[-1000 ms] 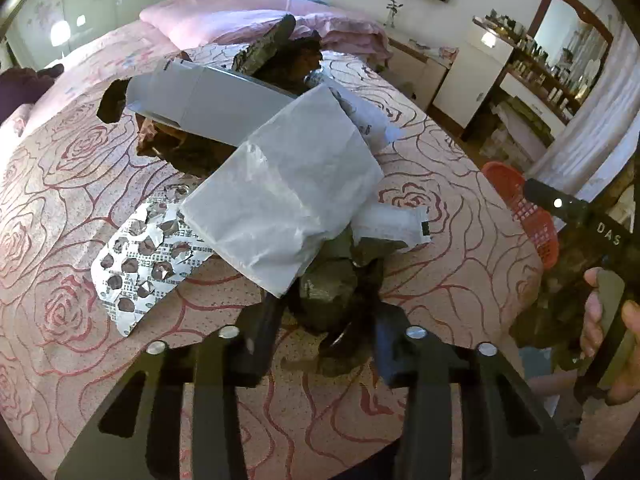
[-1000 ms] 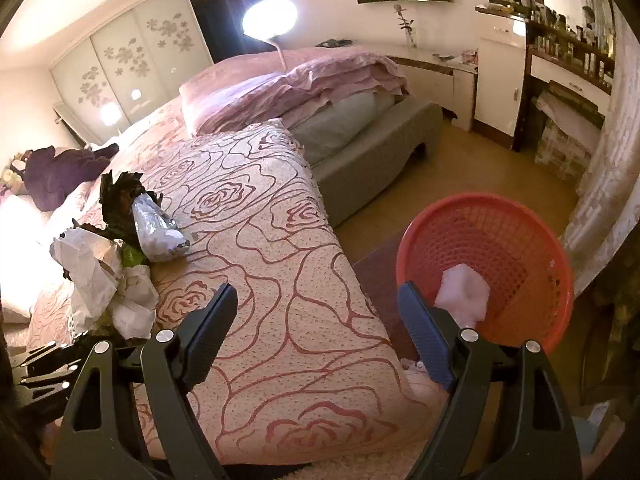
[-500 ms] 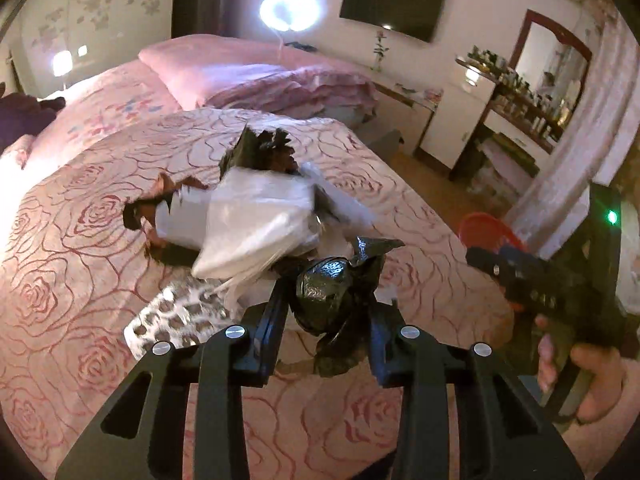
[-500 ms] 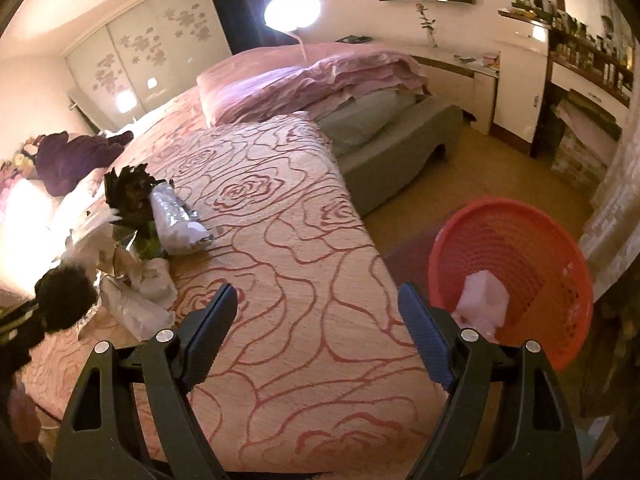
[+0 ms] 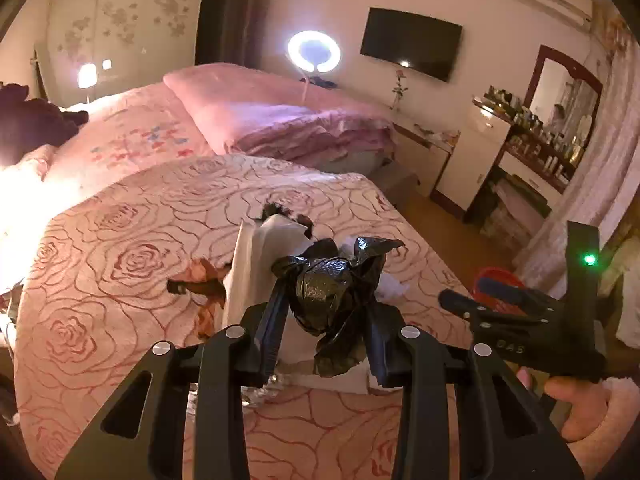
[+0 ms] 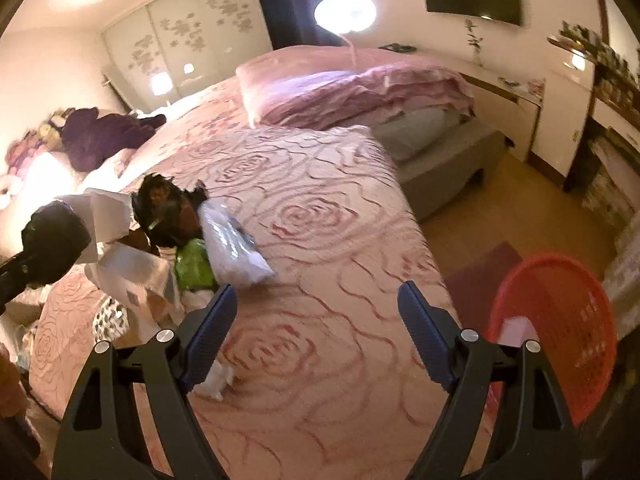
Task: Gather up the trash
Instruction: 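Grasp the clear plastic wrapper with the right tool from the pile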
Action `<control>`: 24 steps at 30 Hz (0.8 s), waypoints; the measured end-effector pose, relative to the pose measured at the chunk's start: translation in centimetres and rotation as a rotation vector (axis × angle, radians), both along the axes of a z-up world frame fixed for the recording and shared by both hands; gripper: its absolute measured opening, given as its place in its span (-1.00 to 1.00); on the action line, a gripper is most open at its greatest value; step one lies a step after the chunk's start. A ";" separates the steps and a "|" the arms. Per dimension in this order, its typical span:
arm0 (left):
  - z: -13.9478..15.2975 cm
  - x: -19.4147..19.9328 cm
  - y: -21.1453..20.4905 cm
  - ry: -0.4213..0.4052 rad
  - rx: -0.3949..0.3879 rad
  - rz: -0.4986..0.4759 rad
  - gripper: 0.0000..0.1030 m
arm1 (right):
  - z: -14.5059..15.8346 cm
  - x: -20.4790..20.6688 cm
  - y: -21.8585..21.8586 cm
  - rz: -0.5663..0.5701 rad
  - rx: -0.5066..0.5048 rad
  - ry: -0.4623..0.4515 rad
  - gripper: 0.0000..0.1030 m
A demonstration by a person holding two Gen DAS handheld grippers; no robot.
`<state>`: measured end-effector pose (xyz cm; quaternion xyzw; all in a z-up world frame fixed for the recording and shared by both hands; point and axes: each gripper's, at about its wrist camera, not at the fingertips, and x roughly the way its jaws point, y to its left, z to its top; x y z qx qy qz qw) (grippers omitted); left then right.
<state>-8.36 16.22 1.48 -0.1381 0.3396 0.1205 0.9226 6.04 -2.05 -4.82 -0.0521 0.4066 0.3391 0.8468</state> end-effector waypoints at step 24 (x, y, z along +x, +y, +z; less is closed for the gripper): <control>-1.1 0.5 3.0 0.024 0.012 0.075 -0.35 | -3.2 1.9 8.4 0.175 -0.061 0.067 -0.28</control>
